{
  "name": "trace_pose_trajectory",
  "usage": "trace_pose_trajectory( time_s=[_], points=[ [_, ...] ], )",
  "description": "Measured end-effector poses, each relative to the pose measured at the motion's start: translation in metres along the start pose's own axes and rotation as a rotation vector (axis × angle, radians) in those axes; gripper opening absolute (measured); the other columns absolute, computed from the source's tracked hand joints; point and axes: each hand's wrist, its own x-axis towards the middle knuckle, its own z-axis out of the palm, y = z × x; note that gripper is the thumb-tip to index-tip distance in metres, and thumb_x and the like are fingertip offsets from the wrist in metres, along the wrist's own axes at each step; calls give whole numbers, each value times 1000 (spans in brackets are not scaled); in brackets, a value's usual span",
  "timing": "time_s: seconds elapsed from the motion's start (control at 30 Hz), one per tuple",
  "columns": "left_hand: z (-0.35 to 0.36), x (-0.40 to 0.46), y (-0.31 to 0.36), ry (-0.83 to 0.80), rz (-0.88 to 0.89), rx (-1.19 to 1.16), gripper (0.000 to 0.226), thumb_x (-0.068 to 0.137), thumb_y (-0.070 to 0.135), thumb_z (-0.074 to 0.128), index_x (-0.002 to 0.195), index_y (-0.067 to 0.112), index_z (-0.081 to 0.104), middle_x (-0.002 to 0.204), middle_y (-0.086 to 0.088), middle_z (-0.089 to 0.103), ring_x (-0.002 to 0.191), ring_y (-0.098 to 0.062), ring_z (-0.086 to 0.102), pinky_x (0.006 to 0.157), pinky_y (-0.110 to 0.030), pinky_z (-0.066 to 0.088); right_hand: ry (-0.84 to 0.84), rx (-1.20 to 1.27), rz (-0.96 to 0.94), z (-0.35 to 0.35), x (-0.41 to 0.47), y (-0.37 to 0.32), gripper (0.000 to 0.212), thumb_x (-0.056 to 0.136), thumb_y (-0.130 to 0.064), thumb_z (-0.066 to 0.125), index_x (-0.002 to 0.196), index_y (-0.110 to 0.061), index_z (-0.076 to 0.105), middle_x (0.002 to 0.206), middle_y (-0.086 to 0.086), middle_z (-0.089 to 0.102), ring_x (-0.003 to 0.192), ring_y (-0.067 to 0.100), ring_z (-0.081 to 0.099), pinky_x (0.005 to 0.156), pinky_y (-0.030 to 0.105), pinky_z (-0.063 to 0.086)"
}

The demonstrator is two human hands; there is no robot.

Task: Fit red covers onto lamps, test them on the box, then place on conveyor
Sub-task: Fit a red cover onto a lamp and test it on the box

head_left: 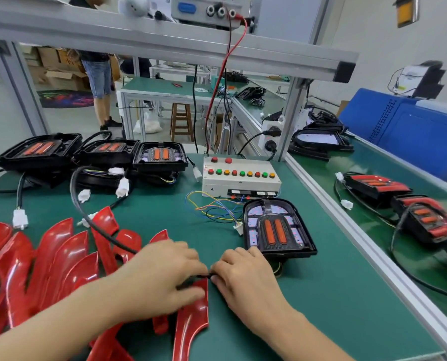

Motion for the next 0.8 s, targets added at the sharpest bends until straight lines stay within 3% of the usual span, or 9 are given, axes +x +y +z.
trace_pose_trajectory(
  time_s=[0.07, 0.17, 0.27, 0.33, 0.47, 0.53, 0.6, 0.7, 0.8],
  points=[
    [11, 2, 4, -69, -61, -34, 49, 84, 58, 37, 120, 33, 57, 101, 8, 60, 99, -12, 56, 83, -28, 42, 11, 26, 9, 0, -4, 2, 11, 74, -42, 72, 72, -31, 69, 71, -14, 60, 67, 9, 58, 66, 24, 36],
    [14, 7, 5, -68, -168, -92, 32, 91, 43, 46, 120, 32, 56, 108, 9, 59, 103, -8, 53, 83, -23, 35, 7, 87, 9, -1, -10, 5, 7, 77, -36, 69, 78, -30, 69, 78, -12, 61, 72, 12, 59, 70, 28, 31],
    [9, 12, 4, -20, -248, -285, 13, 89, 30, 58, 98, 26, 67, 80, 19, 66, 74, 4, 55, 70, -15, 40, 8, 155, 7, -3, -13, 5, 5, 78, -31, 68, 81, -28, 70, 83, -10, 62, 75, 13, 61, 72, 28, 31],
    [1, 16, -2, 26, -318, -510, 7, 88, 18, 63, 85, 24, 68, 56, 22, 59, 52, 4, 51, 57, -10, 37, 11, 229, 20, -4, -14, 5, 11, 83, -27, 64, 90, -25, 72, 90, -8, 64, 82, 15, 62, 75, 27, 33],
    [-17, 33, -19, 248, -418, -944, 19, 89, -3, 59, 79, 12, 66, 51, 3, 57, 42, -4, 48, 45, -14, 38, -17, 750, 206, -16, -9, 3, 30, 103, -27, 44, 121, -19, 66, 112, -10, 66, 104, 4, 56, 95, 24, 38],
    [-21, 46, -27, 385, -440, -1108, 19, 90, -7, 55, 81, 7, 65, 57, -1, 61, 44, -7, 50, 45, -15, 40, -19, 1011, 293, -24, -6, 3, 29, 104, -26, 42, 120, -22, 67, 100, -22, 66, 94, -7, 57, 87, 14, 39],
    [-23, 60, -32, 469, -450, -1237, 16, 91, -5, 53, 84, 5, 64, 61, -2, 64, 47, -8, 54, 46, -16, 44, -24, 1178, 315, -29, -3, 5, 27, 104, -25, 42, 112, -31, 67, 87, -26, 66, 83, -7, 59, 78, 7, 37],
    [-21, 78, -35, 529, -455, -1389, 14, 91, 1, 52, 84, 8, 62, 63, -1, 67, 51, -8, 59, 51, -17, 49, -30, 1384, 371, -34, -2, 12, 22, 102, -24, 48, 109, -26, 68, 84, -11, 70, 68, -2, 59, 64, 7, 39],
    [-19, 93, -34, 563, -447, -1511, 8, 87, 6, 56, 84, 11, 62, 67, -1, 68, 54, -10, 60, 56, -19, 51, -25, 1506, 433, -39, -3, 20, 24, 90, -36, 61, 109, -24, 68, 79, -2, 71, 51, 5, 44, 47, 14, 31]
  ],
)
